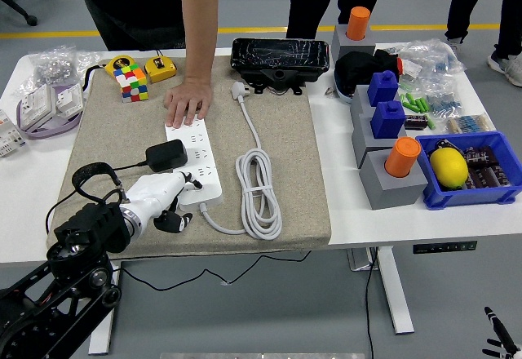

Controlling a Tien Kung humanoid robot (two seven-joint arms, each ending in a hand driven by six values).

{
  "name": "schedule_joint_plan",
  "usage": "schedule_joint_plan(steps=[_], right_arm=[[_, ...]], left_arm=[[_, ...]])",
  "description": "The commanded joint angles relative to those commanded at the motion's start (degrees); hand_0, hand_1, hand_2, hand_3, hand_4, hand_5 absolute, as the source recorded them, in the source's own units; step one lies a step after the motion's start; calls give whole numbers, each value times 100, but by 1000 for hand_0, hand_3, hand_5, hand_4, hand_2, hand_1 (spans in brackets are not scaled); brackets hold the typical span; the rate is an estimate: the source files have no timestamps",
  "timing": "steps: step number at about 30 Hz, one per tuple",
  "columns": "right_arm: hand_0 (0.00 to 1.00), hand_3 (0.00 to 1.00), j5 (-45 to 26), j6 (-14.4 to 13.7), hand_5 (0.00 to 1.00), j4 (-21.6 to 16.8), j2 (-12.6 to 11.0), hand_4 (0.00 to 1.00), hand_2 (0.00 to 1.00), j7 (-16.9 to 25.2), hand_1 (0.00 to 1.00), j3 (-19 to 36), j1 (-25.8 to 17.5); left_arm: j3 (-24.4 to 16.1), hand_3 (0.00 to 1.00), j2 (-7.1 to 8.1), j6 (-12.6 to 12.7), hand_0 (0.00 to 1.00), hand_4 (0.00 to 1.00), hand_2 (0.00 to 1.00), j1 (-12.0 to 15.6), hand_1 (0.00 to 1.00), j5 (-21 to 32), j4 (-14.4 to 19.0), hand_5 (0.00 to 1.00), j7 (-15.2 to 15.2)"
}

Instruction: Pick up the plug,place it near the board,insert it into the board,press the button

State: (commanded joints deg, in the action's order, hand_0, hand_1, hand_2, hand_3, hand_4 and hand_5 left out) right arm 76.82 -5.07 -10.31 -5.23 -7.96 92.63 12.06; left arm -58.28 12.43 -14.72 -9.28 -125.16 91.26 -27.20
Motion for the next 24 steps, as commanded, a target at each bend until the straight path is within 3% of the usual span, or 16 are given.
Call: schedule_joint_plan(steps=[16, 24], right_arm=[[998, 836, -1, -4, 998, 0, -6, 998, 781, 2, 865, 10, 7], [998, 835, 8, -3, 998, 0, -6, 998, 781, -1, 865, 13, 6]], left_arm=[[70, 744, -4, -4, 165, 654, 141, -2, 25, 48, -210, 2, 58], [-44, 741, 26, 42, 165, 653, 141, 1, 24, -108, 116, 2, 48]])
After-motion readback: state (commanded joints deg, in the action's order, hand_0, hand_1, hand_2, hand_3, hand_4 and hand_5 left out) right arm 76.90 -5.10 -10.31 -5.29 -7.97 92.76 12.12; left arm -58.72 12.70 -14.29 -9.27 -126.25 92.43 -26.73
